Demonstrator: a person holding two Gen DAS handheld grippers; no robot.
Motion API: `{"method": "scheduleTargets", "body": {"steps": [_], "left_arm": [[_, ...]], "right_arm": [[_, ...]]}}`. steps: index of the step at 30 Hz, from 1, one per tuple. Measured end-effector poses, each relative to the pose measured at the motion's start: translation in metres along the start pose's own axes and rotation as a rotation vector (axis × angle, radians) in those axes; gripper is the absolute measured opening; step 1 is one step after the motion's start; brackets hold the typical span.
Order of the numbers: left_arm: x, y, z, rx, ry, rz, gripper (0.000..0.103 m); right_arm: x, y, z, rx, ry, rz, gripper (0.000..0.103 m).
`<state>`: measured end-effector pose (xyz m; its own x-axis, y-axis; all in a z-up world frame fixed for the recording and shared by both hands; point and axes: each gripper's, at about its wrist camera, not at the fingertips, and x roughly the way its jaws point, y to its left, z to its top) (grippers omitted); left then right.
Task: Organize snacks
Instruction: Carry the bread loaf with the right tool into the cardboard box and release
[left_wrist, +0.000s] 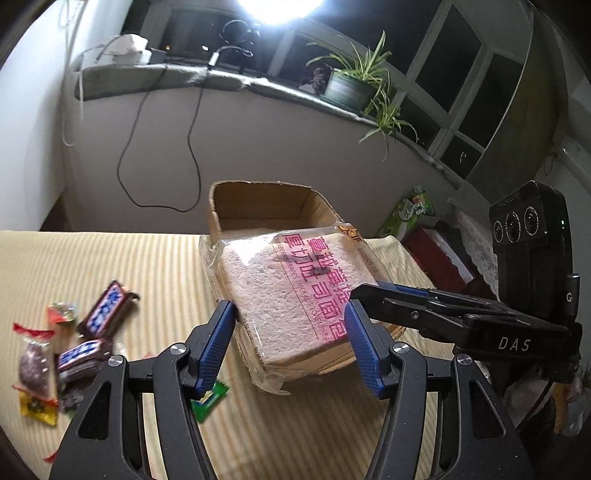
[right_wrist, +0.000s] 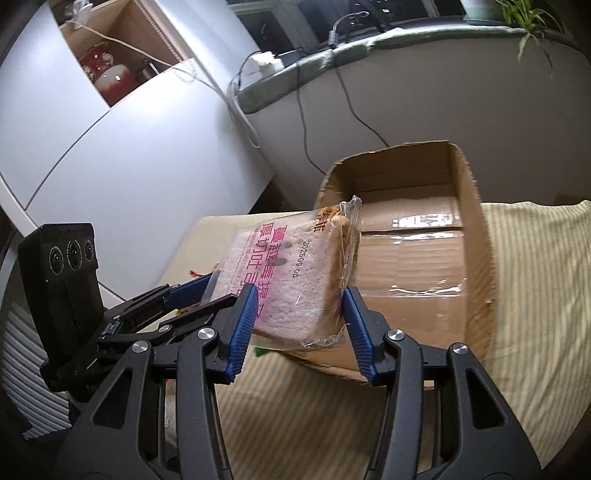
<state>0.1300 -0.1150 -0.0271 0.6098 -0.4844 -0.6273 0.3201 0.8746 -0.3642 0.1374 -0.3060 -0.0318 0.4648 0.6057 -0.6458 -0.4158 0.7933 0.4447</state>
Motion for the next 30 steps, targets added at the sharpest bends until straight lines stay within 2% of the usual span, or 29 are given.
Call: {"method": "scheduleTargets", "body": {"steps": [16,24,30], "left_arm": [[0.062,-0.030,0.001,0.043,0.108,-0.014,0.060],[0.069,-0.029,-0.002,0.062,0.141,0.011,0.060],[0.063,-0.031,-0.004,0.085,0.125,0.037,0.060]], "right_arm": [[0.005,-0.066,0.001,0.067,0.043,-0.081,0.051],[0.006,-0.071,0.000,0.070,0.056,-0.106,0.051],[0.002,-0.064,0.000,0.047,0.044,-0.139,0.054]]}}
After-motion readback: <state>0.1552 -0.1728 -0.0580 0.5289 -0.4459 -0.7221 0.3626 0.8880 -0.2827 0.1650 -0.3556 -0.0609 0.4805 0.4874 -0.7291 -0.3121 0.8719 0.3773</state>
